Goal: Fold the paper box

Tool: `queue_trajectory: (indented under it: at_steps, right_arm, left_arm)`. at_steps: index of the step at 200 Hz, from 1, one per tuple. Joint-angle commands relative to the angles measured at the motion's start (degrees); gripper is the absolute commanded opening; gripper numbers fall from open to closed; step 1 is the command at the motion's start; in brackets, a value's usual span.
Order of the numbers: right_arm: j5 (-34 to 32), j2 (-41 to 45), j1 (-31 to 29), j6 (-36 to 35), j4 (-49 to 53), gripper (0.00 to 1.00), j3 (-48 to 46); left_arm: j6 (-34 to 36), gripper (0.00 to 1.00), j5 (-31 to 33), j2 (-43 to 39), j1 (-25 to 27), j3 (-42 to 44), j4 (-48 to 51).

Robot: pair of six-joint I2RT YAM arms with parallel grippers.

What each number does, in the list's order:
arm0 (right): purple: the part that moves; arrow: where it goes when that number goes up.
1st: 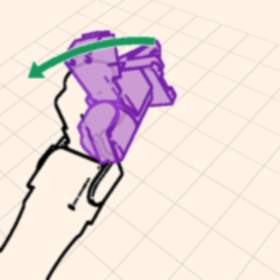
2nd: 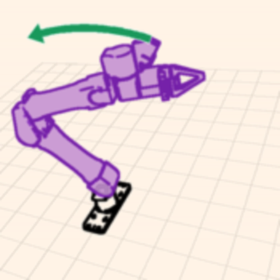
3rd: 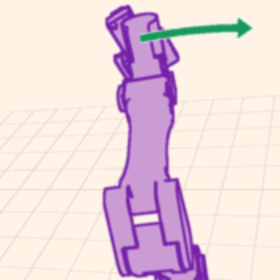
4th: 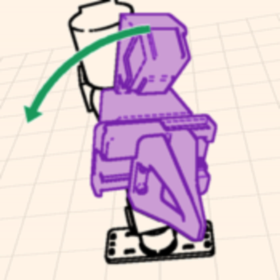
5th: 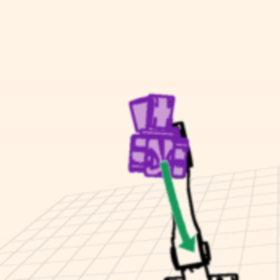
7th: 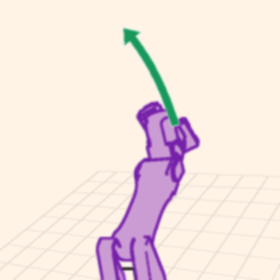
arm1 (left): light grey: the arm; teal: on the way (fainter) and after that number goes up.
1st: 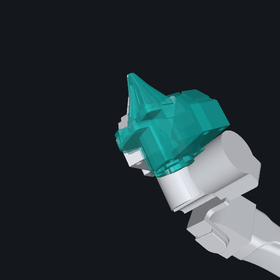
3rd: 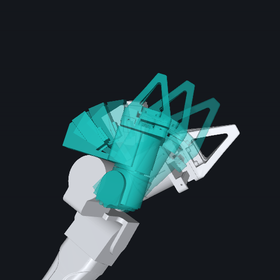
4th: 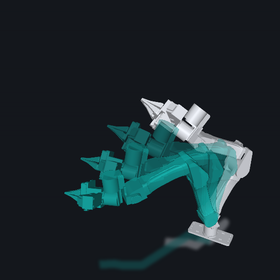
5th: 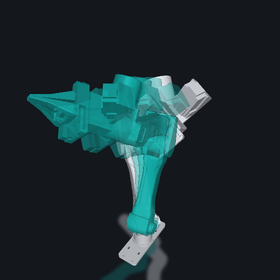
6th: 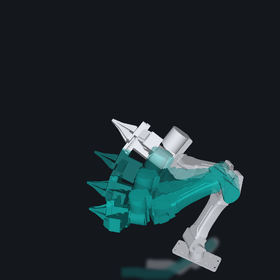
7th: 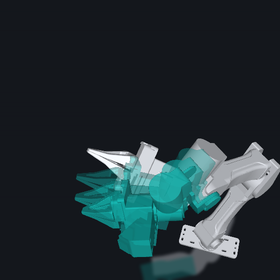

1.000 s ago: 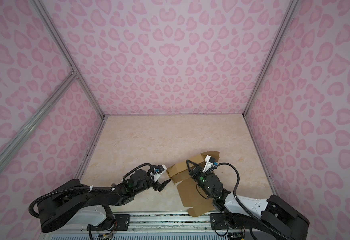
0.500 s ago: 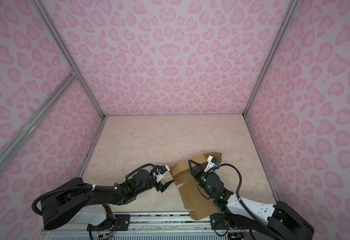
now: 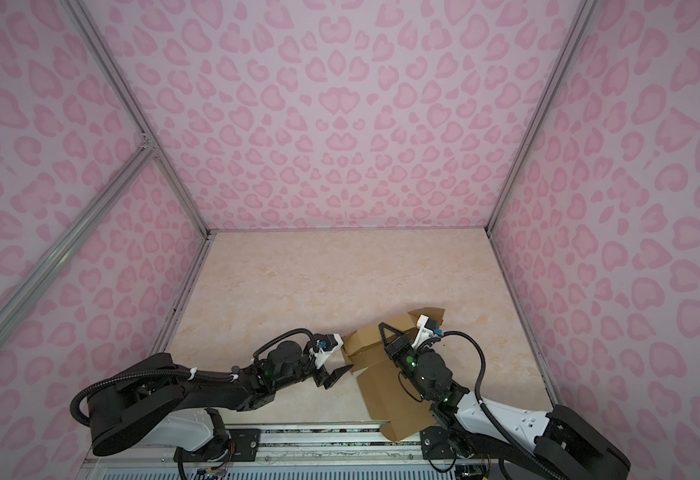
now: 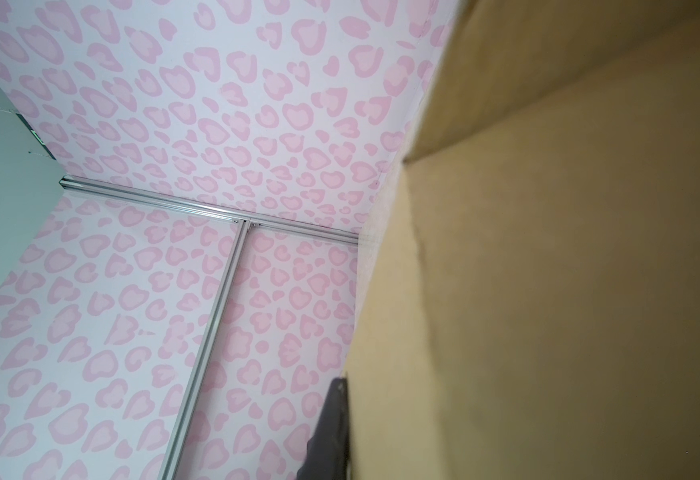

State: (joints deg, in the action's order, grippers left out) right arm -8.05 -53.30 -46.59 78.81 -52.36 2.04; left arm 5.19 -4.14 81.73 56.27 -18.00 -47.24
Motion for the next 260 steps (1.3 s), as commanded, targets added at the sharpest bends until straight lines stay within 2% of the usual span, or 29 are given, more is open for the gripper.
queue_trajectory:
  at_steps: [1,87,130,193,235,260]
  right_arm:
    - [3.0,1.6,0.3,0.2,6.1,0.07,-1.1]
    - [0.0,21.3,2.9,-0.9,28.9,0.07,-1.9]
    - [1.1,22.5,3.9,-0.9,32.5,0.07,-0.8]
    - [1.2,15.9,4.7,0.5,24.5,0.06,-1.1]
    - [3.7,5.0,5.7,0.0,11.3,0.06,0.5]
    - [5.8,-2.6,5.8,-1.0,3.9,0.05,3.7]
  left_arm:
    - [0.4,0.87,-0.2,0.3,0.0,0.0,-3.2]
    - [-0.5,0.86,-3.6,2.8,0.7,-1.6,-3.6]
    - [0.3,0.86,-4.4,4.2,1.1,-4.0,-2.9]
    - [1.9,0.87,-2.3,2.0,1.2,-3.3,-1.6]
    - [4.4,0.90,0.7,0.7,1.2,-3.4,0.8]
    - [5.7,0.91,4.8,-0.5,0.9,-3.6,1.6]
